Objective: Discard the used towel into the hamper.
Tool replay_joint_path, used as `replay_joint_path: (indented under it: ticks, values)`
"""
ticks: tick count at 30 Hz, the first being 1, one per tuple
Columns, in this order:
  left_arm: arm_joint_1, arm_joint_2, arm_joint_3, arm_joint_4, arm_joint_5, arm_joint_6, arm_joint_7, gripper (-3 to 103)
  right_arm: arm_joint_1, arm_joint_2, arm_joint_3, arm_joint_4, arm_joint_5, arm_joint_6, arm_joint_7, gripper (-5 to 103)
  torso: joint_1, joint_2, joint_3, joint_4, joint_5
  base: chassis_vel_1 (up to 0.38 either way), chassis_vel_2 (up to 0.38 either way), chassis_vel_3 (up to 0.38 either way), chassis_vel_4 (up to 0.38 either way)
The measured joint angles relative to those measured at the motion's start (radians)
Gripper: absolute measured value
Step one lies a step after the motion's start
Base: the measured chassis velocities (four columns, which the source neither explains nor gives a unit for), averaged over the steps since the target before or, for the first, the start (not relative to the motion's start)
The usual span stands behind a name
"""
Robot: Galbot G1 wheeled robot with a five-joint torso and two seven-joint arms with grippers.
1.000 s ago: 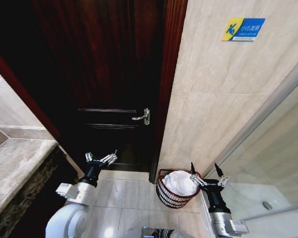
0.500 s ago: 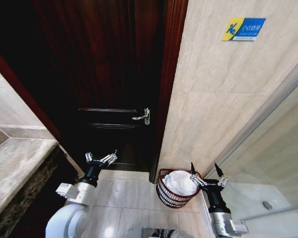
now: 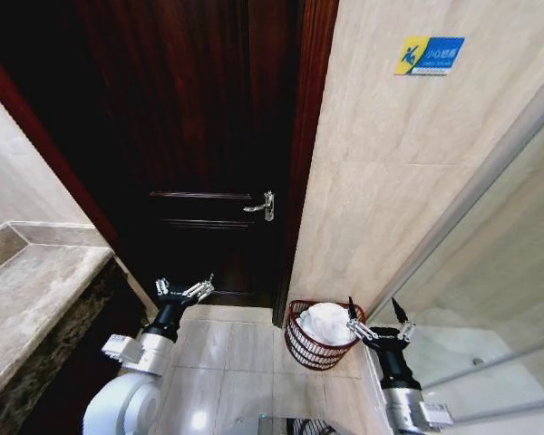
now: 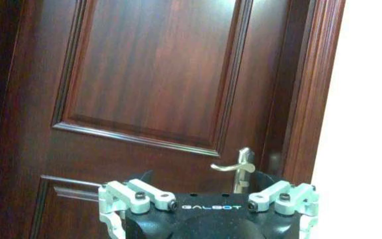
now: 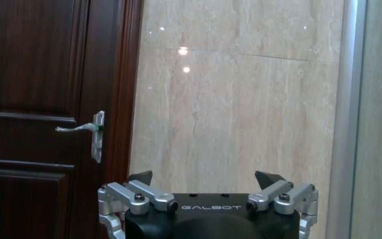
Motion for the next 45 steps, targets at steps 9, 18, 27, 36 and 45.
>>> replay_joint_path:
  ticks: [9,18,27,36,45]
  values:
    - [0.0,0.0,0.0,0.0,0.0,0.0,0.0,100,0.0,0.0,0.0,0.0,0.0,0.0,0.0,100,0.001,-0.001,0.0,0.0,0.0,0.015,-0.015,-0.013,0.016]
    - [0.0,0.0,0.0,0.0,0.0,0.0,0.0,100,0.0,0.0,0.0,0.0,0.0,0.0,0.0,100,0.0,0.0,0.0,0.0,0.0001,0.156,-0.147,-0.143,0.145]
    - [0.0,0.0,0.0,0.0,0.0,0.0,0.0,100,0.0,0.0,0.0,0.0,0.0,0.0,0.0,100,0.0,0.0,0.0,0.0,0.0,0.109,-0.119,-0.113,0.106]
    - [0.0,0.0,0.0,0.0,0.0,0.0,0.0,100,0.0,0.0,0.0,0.0,0.0,0.0,0.0,100,0.001,0.0,0.0,0.0,0.0,0.059,-0.072,-0.065,0.071]
    - [0.0,0.0,0.0,0.0,0.0,0.0,0.0,100,0.0,0.0,0.0,0.0,0.0,0.0,0.0,100,0.0,0.0,0.0,0.0,0.0,0.097,-0.098,-0.1,0.09]
